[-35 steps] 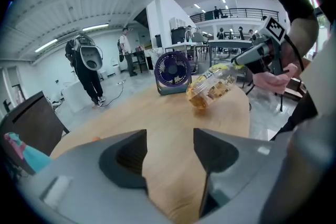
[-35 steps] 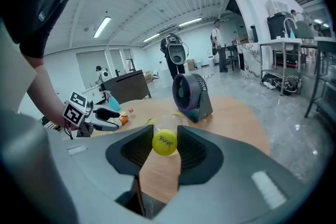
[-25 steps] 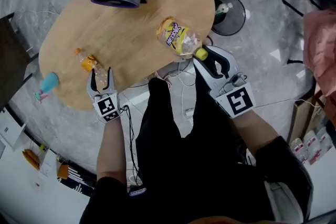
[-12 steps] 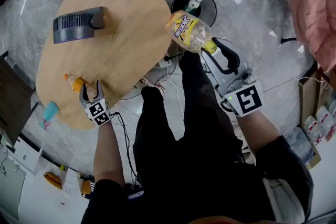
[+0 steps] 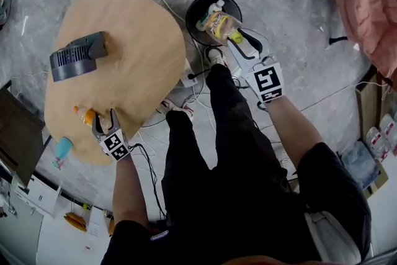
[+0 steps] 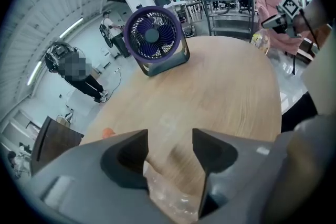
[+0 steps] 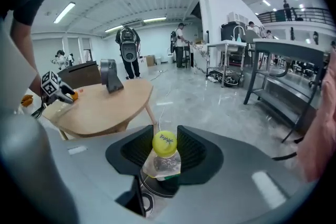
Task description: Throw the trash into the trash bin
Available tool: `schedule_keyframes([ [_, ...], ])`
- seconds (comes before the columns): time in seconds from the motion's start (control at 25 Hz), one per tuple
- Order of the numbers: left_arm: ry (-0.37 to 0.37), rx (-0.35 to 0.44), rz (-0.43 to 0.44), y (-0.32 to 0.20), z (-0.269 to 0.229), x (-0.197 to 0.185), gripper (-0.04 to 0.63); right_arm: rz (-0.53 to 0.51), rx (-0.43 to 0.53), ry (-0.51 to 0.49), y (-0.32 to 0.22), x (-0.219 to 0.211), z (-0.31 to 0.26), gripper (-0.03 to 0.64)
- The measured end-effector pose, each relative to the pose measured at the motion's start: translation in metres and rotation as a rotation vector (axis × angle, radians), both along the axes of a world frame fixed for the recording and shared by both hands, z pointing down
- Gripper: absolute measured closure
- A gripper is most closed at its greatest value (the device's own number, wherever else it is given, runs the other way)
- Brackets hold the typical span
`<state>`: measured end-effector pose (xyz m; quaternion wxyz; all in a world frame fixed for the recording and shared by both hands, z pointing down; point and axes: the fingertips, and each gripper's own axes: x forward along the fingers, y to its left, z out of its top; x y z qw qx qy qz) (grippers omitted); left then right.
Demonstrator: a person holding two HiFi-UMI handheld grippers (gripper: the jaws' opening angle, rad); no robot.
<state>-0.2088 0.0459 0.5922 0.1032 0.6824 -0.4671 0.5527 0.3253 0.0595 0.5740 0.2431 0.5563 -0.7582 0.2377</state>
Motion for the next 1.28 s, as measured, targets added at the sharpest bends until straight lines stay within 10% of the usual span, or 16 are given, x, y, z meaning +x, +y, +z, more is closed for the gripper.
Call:
schedule_keyframes([
  [0.56,0.137,0.097,0.009,-0.009,-0.012,0.042,0.319,-0.237,-0.302,0.113,-0.026,-0.055,0.199,0.446],
  [0.84,0.206,0.108,0.02,-0.005,-0.007,0.054,0.319,-0.29,-0.264,0.14,-0.037,-0.067,0.21,0.445],
  [1.2,0.282,0.121,0.021,-0.01,-0.016,0.065,0.319,-0.034,-0.539,0.141,0.052,-0.002,0.241,0.413],
  [1.28,0.295,0.132,0.053,-0.011,-0.02,0.073,0.319,-0.027,-0.496,0.159,0.051,0.005,0.233,0.322],
])
